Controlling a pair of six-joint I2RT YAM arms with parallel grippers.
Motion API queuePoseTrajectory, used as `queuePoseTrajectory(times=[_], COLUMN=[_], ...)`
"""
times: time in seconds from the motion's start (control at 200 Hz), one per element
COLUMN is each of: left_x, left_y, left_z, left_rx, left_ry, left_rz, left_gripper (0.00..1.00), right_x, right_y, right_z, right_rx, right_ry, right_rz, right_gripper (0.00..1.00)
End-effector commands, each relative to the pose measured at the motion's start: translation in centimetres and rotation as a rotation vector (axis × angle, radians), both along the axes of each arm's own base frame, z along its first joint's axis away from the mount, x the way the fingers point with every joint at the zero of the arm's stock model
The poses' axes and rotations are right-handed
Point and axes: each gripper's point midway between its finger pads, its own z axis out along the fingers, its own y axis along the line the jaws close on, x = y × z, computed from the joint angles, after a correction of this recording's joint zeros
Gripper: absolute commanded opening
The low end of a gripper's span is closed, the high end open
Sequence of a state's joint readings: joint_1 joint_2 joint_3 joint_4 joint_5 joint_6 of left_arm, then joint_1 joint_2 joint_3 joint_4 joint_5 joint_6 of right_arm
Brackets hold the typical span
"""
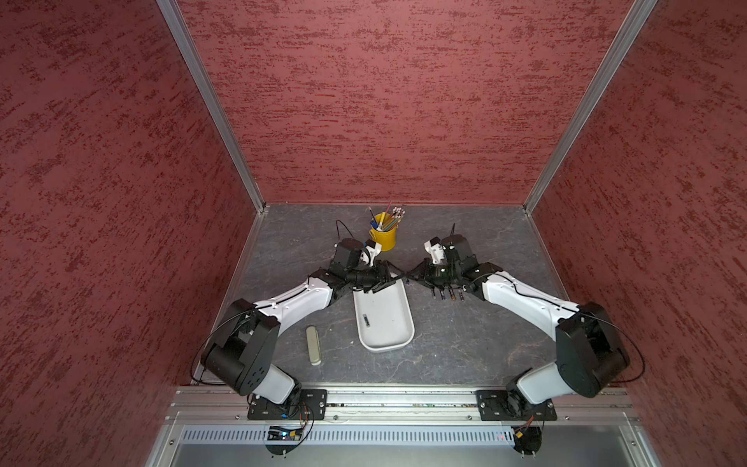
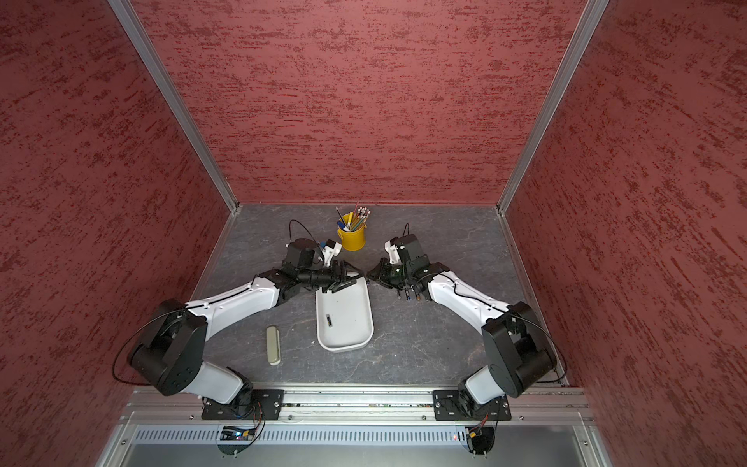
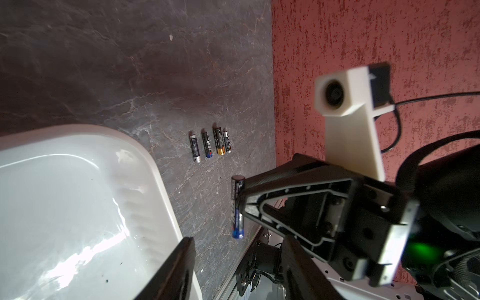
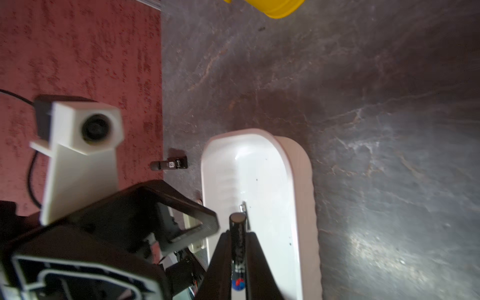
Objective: Take the batteries out of the storage box
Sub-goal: Pick up the battery from the storage box, then place the battery at the center of the board.
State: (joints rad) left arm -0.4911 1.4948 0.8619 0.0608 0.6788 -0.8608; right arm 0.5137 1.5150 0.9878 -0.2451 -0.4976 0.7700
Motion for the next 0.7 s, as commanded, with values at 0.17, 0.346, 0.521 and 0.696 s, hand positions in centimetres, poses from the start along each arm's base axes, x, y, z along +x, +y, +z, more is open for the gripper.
queuePoseTrajectory(times=[0.17,0.346,0.521,0.696], left_x=[0.8,0.7,0.7,0.6], left_y=[3.0,3.6,3.6,3.7], left_z=[2.1,1.2,0.9,0.4], left_rx=[-0.022,-0.014,-0.010,-0.004], left_ry=[-0.058,-0.042,-0.034,-0.027], left_rz=[0.055,0.066,0.067,0.065], left_gripper=[0.57,0.57,0.57,0.57], right_x=[-0.7,-0.3,0.5,1.2], right_y=[-4.2,-5.5,-5.9,-6.1], right_z=[-1.5,-2.5,-4.4,-6.3], right_rx=[-0.296,-0.423,-0.487,-0.535], right_ry=[-0.023,-0.012,0.019,0.047], right_rz=[0.044,0.079,0.083,0.073], right_gripper=[0.13,0.13,0.13,0.13])
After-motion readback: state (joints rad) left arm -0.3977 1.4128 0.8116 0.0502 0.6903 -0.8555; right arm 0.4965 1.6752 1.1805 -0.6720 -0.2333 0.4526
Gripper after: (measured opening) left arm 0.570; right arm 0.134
